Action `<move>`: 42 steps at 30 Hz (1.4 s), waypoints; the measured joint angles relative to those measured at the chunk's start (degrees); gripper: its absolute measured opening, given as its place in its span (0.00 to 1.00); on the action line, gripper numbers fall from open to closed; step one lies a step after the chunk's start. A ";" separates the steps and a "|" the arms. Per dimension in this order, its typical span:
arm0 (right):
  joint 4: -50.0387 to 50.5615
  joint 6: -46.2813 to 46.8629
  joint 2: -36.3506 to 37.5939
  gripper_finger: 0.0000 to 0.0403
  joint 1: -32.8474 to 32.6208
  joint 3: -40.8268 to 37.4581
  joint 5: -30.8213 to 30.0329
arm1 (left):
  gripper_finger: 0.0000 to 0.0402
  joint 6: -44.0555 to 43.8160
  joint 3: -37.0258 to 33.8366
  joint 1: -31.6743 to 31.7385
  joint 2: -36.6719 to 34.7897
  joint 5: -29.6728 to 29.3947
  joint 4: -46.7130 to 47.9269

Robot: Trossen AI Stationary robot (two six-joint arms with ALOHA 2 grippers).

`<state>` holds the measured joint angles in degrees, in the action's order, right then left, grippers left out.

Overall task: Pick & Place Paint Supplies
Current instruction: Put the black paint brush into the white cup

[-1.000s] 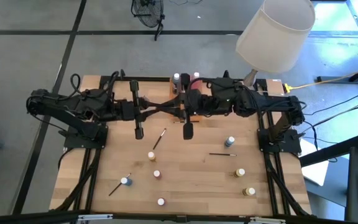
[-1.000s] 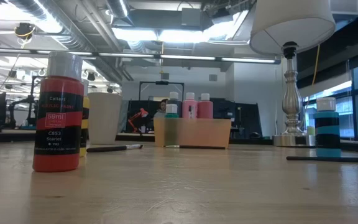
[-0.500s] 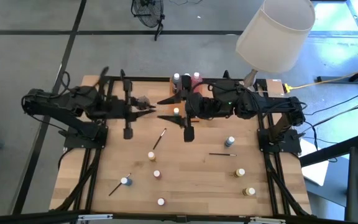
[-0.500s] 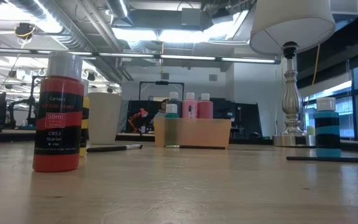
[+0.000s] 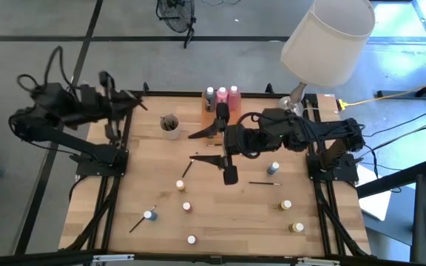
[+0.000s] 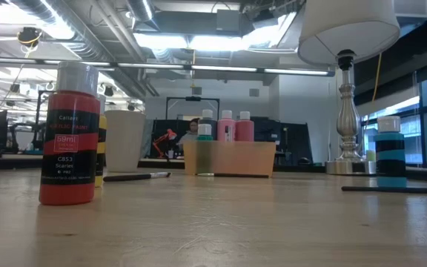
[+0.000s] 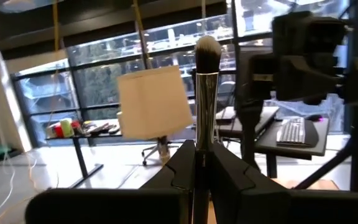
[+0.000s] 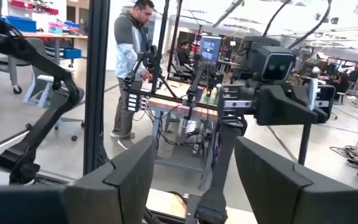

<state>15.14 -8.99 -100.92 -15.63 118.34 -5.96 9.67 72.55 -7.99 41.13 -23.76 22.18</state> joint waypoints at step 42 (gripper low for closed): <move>4.08 8.77 -0.73 0.56 1.06 -0.04 0.07 | 0.05 -18.37 -62.17 21.50 -23.11 1.99 -33.98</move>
<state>19.21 -0.23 -101.65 -14.57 118.30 -5.88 -8.70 10.39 13.51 18.02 -21.78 -11.80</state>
